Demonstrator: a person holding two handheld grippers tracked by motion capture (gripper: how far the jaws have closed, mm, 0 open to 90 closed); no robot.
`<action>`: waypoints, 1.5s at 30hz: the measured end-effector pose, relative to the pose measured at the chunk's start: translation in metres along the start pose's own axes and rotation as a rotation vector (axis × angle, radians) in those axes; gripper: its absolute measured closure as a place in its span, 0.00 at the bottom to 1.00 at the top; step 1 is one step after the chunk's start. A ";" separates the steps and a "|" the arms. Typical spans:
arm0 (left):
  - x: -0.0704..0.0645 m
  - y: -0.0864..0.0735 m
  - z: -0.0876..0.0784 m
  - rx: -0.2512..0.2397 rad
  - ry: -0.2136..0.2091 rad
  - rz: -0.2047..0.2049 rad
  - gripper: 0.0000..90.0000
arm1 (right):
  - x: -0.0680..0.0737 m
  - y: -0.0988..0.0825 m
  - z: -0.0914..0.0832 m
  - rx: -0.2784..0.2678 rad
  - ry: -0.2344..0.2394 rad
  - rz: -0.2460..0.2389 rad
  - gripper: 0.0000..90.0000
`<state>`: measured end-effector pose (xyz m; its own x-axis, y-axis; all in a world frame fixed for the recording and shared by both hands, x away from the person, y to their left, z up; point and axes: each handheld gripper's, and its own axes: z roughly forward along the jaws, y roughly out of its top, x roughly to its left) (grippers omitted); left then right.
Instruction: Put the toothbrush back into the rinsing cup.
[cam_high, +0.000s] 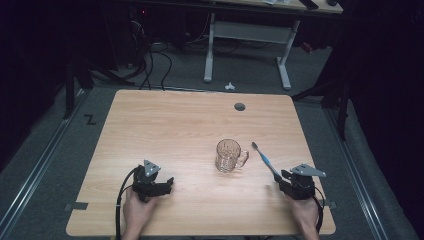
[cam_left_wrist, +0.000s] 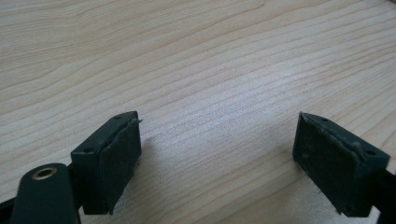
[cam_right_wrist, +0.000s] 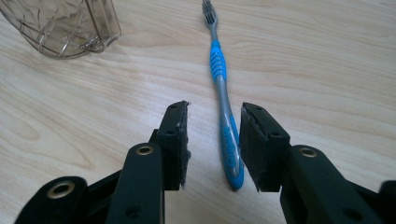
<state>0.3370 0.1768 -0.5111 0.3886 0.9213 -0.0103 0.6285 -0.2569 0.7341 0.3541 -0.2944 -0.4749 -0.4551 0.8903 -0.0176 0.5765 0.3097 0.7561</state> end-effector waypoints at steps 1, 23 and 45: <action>0.000 0.000 0.000 0.000 0.000 0.000 0.18 | -0.001 0.002 0.001 0.002 0.001 0.001 0.70; 0.000 0.000 0.000 0.000 -0.001 -0.001 0.18 | -0.004 0.031 0.007 0.042 -0.002 -0.054 0.71; 0.000 0.000 0.000 0.000 -0.001 -0.001 0.18 | -0.005 0.060 0.023 0.133 0.022 -0.111 0.76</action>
<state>0.3370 0.1767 -0.5111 0.3889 0.9212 -0.0116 0.6286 -0.2562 0.7343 0.4063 -0.2722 -0.4446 -0.5350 0.8410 -0.0810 0.6059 0.4487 0.6570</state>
